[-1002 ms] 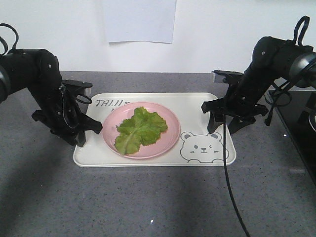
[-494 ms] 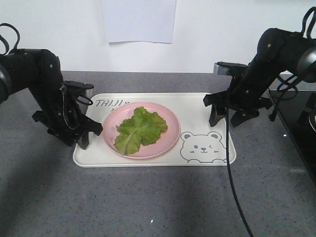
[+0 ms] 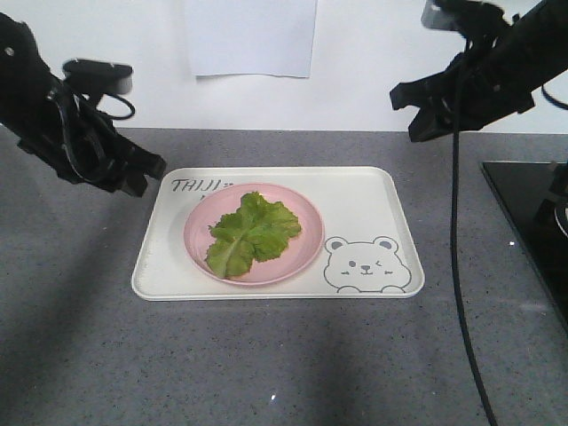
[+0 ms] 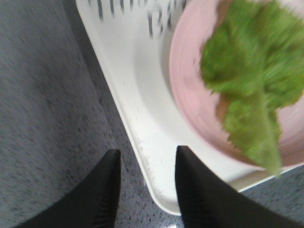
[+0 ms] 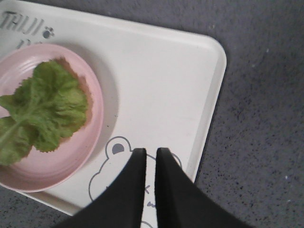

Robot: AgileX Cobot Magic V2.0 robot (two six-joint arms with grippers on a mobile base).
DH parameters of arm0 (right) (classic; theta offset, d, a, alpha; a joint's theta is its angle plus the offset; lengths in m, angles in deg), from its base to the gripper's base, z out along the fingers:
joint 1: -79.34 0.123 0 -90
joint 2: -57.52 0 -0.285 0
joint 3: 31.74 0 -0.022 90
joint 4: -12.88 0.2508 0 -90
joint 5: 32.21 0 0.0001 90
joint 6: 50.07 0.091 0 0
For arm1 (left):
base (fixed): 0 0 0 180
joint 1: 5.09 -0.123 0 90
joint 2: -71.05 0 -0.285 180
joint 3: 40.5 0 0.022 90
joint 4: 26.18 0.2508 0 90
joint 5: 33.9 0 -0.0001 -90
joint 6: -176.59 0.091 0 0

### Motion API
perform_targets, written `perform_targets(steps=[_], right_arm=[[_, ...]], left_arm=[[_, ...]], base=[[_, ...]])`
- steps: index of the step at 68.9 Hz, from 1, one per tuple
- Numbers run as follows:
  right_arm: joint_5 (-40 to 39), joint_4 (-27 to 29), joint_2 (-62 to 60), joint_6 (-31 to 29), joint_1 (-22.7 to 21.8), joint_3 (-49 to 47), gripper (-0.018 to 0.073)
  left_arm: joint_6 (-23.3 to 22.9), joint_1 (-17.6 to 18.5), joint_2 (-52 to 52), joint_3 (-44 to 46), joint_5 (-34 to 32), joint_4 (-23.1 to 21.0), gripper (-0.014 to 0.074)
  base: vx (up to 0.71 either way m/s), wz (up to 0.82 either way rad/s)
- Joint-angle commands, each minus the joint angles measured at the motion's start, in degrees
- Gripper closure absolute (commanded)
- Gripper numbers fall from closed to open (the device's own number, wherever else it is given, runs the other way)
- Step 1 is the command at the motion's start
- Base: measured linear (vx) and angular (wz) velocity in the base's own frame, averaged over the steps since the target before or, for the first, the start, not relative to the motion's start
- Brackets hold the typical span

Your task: Transfer vegetables to tray and serve

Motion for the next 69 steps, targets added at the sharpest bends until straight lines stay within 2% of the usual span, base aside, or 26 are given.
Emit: perform_targets(steps=[1, 7, 17, 29, 37, 56, 62, 69], right_arm=[[-2.84, 1.68, -6.54, -4.46, -0.01, -1.72, 0.0569], [-3.67, 2.85, -10.28, -5.9, -0.01, -0.93, 0.0567], [-13.91, 4.86, -20.6, -7.19, -0.01, 9.13, 0.0565], [-25.08, 9.33, -36.14, -15.71, -0.01, 31.41, 0.0565], [-31.08, 10.27, -46.9, -19.78, -0.01, 45.95, 0.0565], [-35.64, 9.96, -67.17, -19.98, -0.01, 72.77, 0.0565], [-37.02, 9.9, -71.36, -20.2, -0.01, 77.83, 0.0565], [-37.34, 9.9, -74.57, -20.2, -0.01, 80.8, 0.0565]], left_arm=[[-0.45, 0.16, -7.6, 1.7, -5.19, -1.02, 0.0401], [-0.21, 0.16, -12.5, 1.7, -8.05, -1.01, 0.0478], [1.43, 0.16, -20.44, 1.7, -11.64, -1.01, 0.0606], [3.57, 0.16, -30.62, -4.18, -15.89, -1.68, 0.0603], [4.49, 0.16, -39.33, -16.81, -21.8, -3.46, 0.0603], [4.22, 0.16, -58.93, -55.14, -39.78, -4.35, 0.0603], [4.22, 0.16, -62.66, -62.21, -43.74, -4.55, 0.0603], [3.76, 0.16, -65.71, -66.02, -44.83, -5.7, 0.0603]], base=[[0.0, 0.0], [0.0, 0.0], [0.0, 0.0], [0.0, 0.0], [0.0, 0.0], [0.0, 0.0], [0.0, 0.0], [0.0, 0.0]])
